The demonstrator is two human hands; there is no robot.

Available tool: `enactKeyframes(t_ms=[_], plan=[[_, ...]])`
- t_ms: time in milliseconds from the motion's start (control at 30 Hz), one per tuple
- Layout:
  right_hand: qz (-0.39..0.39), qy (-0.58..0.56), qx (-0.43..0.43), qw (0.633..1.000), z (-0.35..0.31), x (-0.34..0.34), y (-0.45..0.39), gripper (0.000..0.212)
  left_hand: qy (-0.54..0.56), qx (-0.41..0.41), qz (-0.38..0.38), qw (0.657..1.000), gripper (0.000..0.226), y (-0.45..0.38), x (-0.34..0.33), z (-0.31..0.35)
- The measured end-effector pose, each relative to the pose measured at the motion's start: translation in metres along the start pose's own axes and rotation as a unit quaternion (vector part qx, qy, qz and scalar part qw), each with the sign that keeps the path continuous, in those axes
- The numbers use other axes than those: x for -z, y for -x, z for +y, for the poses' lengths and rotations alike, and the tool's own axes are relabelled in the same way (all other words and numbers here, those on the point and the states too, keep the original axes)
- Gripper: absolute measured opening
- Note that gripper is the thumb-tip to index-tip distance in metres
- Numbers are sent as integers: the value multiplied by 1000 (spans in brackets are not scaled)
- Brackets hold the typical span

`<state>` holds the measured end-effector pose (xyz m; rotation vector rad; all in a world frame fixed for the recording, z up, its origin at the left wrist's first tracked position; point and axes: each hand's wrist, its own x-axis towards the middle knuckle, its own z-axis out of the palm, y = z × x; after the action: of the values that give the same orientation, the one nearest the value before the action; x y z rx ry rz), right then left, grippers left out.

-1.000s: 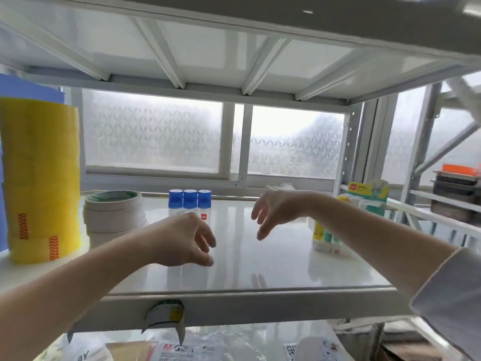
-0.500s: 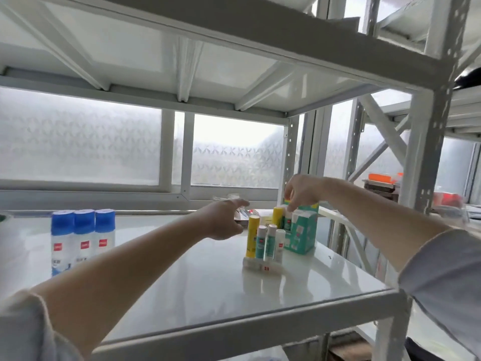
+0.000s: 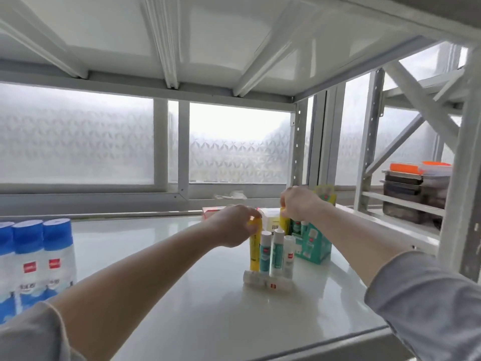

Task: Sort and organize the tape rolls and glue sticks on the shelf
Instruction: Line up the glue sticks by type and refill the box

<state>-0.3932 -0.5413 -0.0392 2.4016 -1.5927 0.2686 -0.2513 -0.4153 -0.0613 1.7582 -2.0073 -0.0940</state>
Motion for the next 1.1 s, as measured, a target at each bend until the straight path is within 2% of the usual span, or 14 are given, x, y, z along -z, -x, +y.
enactKeyframes(t_ms=[200,333,400,467,567,667,767,1000,1100], plan=[[-30,-37,-19,999,-5,8,2,36,6,-2,38,999,34,7,17,-5],[-5,-119,-23,993,-1,23,8,28,9,-3,60,998,33,22,43,-7],[39,-195,4,980,0,40,13,20,6,-1,74,997,32,33,58,-8],[65,-293,51,952,-9,64,24,19,3,4,78,997,31,47,72,-10],[47,-382,148,911,-36,94,51,24,13,17,50,999,29,72,90,-16],[-24,-360,223,906,-70,105,78,18,-1,32,12,999,27,99,107,-24],[-103,-317,262,906,-102,102,101,14,-29,33,-15,999,22,126,117,-32],[-164,-273,308,896,-155,86,134,14,-36,60,-89,994,26,173,119,-47],[-155,-263,318,898,-174,81,141,10,-49,78,-109,990,29,181,120,-52]])
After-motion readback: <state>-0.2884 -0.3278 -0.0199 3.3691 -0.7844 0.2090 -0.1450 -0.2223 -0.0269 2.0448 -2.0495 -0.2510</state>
